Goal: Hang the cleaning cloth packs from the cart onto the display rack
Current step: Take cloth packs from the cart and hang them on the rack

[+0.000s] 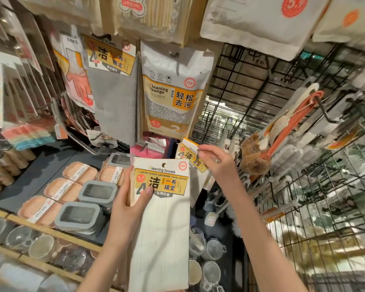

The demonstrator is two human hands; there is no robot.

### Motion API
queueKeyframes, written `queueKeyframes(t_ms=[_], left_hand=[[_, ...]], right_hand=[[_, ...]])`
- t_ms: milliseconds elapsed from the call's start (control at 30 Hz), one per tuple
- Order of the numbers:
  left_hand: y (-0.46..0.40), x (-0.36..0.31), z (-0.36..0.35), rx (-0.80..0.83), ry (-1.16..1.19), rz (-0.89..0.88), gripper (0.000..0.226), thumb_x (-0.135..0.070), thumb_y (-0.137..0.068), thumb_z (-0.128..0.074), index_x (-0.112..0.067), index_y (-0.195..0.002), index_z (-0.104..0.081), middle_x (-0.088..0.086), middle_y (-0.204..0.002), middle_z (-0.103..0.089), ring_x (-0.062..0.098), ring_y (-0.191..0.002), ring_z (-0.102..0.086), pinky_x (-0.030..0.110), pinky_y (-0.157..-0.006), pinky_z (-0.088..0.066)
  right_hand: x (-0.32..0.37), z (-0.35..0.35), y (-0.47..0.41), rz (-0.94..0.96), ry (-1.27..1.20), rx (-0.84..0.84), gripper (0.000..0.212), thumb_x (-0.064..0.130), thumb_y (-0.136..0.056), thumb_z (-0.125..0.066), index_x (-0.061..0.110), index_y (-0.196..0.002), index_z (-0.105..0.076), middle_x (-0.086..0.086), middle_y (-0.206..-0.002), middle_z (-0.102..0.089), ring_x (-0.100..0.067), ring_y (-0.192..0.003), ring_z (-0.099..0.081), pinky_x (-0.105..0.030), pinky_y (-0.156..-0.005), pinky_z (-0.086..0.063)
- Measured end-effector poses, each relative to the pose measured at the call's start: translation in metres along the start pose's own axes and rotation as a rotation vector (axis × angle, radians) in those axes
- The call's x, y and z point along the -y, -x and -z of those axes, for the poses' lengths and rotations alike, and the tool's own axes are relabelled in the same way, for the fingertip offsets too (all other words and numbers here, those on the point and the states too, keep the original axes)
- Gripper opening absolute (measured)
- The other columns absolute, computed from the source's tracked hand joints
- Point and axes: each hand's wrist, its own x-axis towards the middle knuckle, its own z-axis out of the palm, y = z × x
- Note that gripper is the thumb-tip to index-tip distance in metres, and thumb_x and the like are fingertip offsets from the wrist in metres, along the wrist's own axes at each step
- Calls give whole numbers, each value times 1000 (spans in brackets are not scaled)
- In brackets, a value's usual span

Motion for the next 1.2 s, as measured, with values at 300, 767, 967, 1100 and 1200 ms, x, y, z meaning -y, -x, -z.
queueKeyframes(t_ms=[300, 767, 967, 1100, 1200], left_hand=[[8, -7, -13, 59, 77, -13, 67, -18, -85, -65, -27, -145, -37, -16, -126, -63, -4, -117, -54, 6, -91, -42], [7, -11, -1, 115, 74, 43, 49, -45, -95, -42, -46, -143, -33, -23, -143, -45, -5, -132, -40, 34, -112, -32], [2, -6, 1, 56, 50, -33, 49, -33, -96, -44, -29, -145, -38, -3, -143, -50, 14, -133, -44, 50, -112, -33], [3, -8, 4, 0, 91, -46, 43, -32, -96, -44, -35, -140, -42, -13, -139, -53, 10, -131, -46, 45, -112, -34], [-1, -10, 15, -23, 47, -83, 42, -28, -99, -42, -28, -141, -42, -4, -137, -55, 13, -130, -47, 43, -112, -33]], right_hand=[[11, -19, 31, -37, 33, 137, 36, 9, -70, -80, 24, -97, -62, -3, -111, -56, -5, -92, -60, -12, -76, -49], [14, -7, 31, -34, -82, 100, 31, -4, -72, -74, 18, -83, -55, -14, -101, -65, -20, -91, -67, -40, -72, -57], [10, -12, 30, -25, -104, 97, 32, -6, -75, -71, 19, -83, -54, -10, -98, -65, -9, -82, -67, -31, -67, -58], [0, -10, 25, -61, -85, 29, 33, -7, -76, -69, 20, -85, -53, -12, -101, -64, -16, -88, -65, -40, -74, -57], [-10, -3, 19, -64, -72, -4, 34, -7, -76, -67, 22, -90, -57, 2, -94, -65, 0, -77, -66, -25, -61, -57]])
